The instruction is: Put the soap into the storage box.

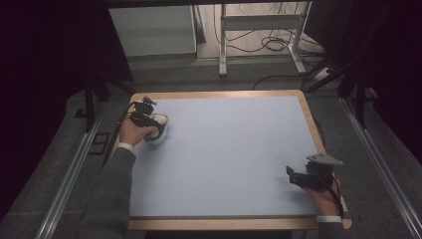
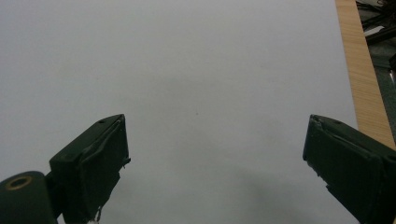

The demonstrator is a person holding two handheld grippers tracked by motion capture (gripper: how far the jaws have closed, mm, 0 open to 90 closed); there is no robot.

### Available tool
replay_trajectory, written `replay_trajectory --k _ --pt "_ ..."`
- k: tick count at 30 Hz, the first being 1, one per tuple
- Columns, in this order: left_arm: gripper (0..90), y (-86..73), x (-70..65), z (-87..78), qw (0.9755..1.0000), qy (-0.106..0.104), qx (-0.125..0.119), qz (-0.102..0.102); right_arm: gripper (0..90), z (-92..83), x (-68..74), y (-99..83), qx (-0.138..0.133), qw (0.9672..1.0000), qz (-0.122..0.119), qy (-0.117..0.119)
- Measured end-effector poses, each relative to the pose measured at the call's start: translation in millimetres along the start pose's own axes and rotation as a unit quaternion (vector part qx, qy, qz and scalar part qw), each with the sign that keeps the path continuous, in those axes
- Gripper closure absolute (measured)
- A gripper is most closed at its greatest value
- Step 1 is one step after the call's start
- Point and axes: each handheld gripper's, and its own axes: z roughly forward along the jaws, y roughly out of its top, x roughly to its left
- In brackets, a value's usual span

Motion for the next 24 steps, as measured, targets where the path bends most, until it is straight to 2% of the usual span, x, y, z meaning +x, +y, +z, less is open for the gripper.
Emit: replay_trajectory --k 4,7,11,14,17,23,24 --pt "49.3 -0.6 -0.8 1.3 1.0 0.001 0.003 -0.001 6.5 -0.1 0.1 0.0 0.0 1.0 -0.001 0.0" --pt "44.9 -0.7 -2.4 -5.0 0.9998 -0.002 -0.019 -0.005 6.6 -0.2 0.0 0.0 0.0 1.0 -0.001 -0.001" --pt "37.9 -0.8 -9.2 -19.7 0.999 -0.002 -0.046 0.003 6.5 -0.4 0.6 0.2 -0.001 1.0 -0.002 0.0" --pt "33.9 -2.8 -16.3 -30.0 0.9977 -0.003 -0.067 0.014 6.5 -0.6 0.6 0.2 -0.001 1.0 -0.002 0.0" --pt "31.3 -6.5 -27.3 -33.9 0.996 0.002 -0.08 0.038 6.5 -0.4 0.3 0.0 0.0 1.0 -0.001 -0.001" --pt "28.7 -21.2 -47.8 -35.4 0.9922 -0.027 -0.097 0.073 6.5 -1.3 1.4 0.4 -0.001 1.0 -0.001 -0.001" --pt "28.3 -21.2 -47.8 -35.4 0.9922 -0.027 -0.097 0.073 6.5 -1.3 1.4 0.4 -0.001 1.0 -0.001 -0.001"
